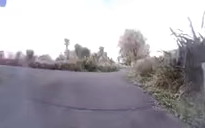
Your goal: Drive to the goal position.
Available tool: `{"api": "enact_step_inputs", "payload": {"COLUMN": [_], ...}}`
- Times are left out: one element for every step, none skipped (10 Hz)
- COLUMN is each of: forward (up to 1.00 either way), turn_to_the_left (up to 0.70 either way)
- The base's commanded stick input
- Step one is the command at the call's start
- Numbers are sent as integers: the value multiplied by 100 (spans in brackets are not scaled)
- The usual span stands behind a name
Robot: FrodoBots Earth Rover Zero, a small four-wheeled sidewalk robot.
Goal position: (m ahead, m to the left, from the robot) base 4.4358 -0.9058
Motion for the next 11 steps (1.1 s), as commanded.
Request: {"api": "enact_step_inputs", "payload": {"forward": [85, 85, 85, 85, 85, 85, 85, 85, 85, 85, 85], "turn_to_the_left": [-34, -34, -1, 0, 0, 0, 0, 0, 0, 0, 0]}}
